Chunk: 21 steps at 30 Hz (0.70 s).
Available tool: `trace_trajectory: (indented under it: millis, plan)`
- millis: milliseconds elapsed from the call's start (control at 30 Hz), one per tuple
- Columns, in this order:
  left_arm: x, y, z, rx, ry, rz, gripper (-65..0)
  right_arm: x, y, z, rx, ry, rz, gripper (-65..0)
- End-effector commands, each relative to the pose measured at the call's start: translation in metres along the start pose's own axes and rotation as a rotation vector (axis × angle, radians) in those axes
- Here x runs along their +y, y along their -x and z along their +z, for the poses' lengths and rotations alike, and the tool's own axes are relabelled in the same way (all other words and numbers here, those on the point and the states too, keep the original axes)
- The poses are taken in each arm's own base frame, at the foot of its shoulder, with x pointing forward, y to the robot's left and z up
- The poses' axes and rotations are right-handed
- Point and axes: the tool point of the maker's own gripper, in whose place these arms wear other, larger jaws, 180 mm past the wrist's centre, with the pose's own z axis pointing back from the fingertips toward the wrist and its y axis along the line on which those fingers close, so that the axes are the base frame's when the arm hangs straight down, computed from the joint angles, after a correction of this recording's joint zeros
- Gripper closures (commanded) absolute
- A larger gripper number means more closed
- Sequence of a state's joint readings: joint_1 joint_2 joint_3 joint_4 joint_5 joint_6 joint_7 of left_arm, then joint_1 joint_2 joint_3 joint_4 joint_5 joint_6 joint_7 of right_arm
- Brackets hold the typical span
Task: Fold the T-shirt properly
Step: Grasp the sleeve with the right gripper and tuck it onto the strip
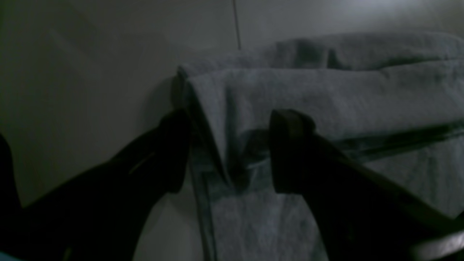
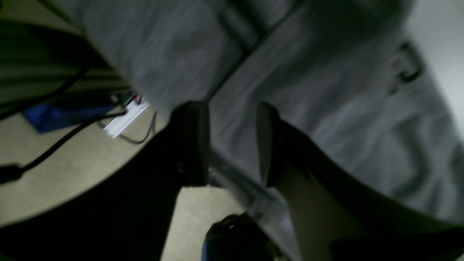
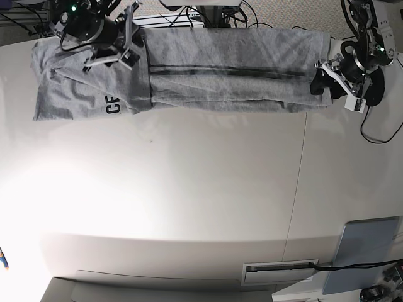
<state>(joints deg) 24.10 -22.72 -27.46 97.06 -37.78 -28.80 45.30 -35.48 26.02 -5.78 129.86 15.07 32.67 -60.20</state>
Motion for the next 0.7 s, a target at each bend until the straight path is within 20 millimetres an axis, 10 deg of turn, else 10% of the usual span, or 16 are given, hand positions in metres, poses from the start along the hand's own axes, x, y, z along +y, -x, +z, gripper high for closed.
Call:
trace_trajectory:
  millis: [0, 667]
  plan:
    - [0.003, -0.012, 0.005, -0.032, 0.000, -0.018, -35.7, -0.007, -0.009, 0.004, -0.030, 0.021, 0.013, -21.6]
    - [0.025, 0.033, -0.001, 0.109, -0.070, 0.171, -35.9, -0.044, -0.042, 0.007, -0.117, 0.125, 0.045, -21.6]
